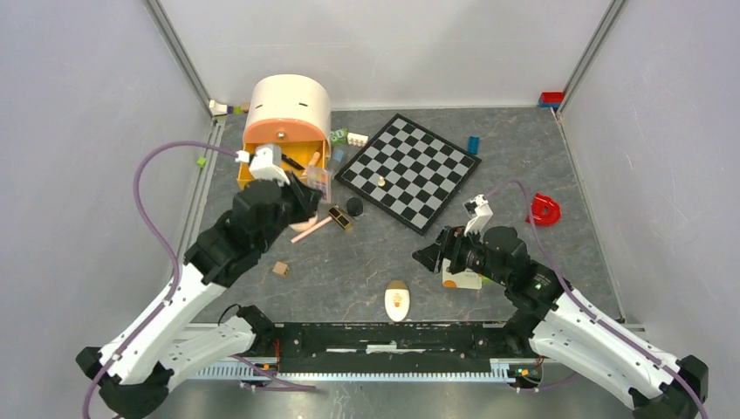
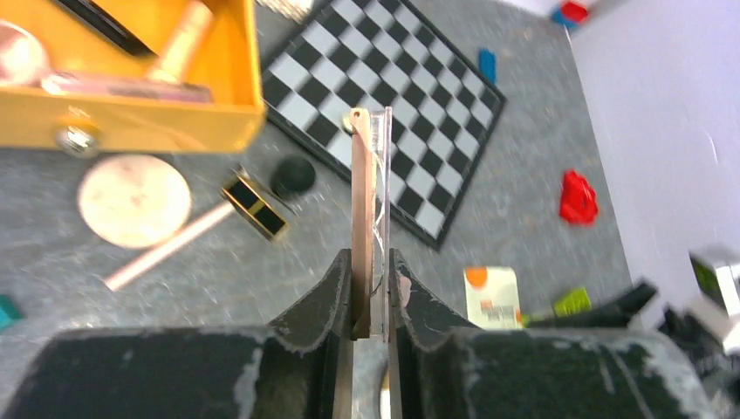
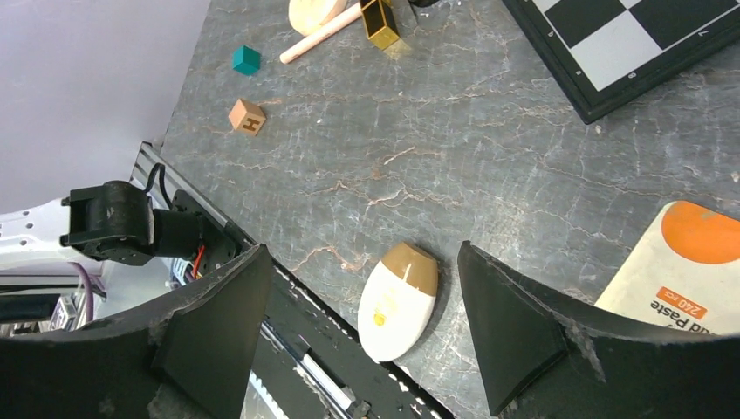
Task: Organize the makeup
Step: Pick up the makeup from the center of the board, then place the makeup in the drawer.
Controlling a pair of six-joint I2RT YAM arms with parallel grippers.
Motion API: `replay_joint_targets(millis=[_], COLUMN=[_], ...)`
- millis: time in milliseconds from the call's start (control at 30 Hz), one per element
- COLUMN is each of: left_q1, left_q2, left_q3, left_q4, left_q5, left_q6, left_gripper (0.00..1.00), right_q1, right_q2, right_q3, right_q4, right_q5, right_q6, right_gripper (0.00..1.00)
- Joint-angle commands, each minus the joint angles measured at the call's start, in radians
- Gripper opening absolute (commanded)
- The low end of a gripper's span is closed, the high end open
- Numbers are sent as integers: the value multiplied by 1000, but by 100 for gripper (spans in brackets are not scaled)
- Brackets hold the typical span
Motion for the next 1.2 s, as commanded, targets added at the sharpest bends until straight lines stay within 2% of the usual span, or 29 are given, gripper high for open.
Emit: replay_joint_targets(millis=[0, 200, 400, 700, 1167], left_q1=[157, 326, 431, 453, 453], left_q2=[104, 261, 331, 465, 621], left_q3=[122, 209, 211, 230, 293], left_q4=[-25, -21, 91, 211, 224], left_q5=[95, 182, 281, 308, 275], left_q6=[111, 178, 246, 311, 373], left_gripper=[2, 2, 2, 2, 2], right_q1=[-3, -3, -3, -3, -3], right_q2=[-32, -82, -83, -114, -100], right_q3=[25, 20, 49, 68, 66], right_q4=[-50, -125, -192, -258, -263], right_q5=[43, 71, 98, 136, 139], right_q6=[-9, -17, -42, -65, -76], right_gripper=[85, 85, 85, 85, 86])
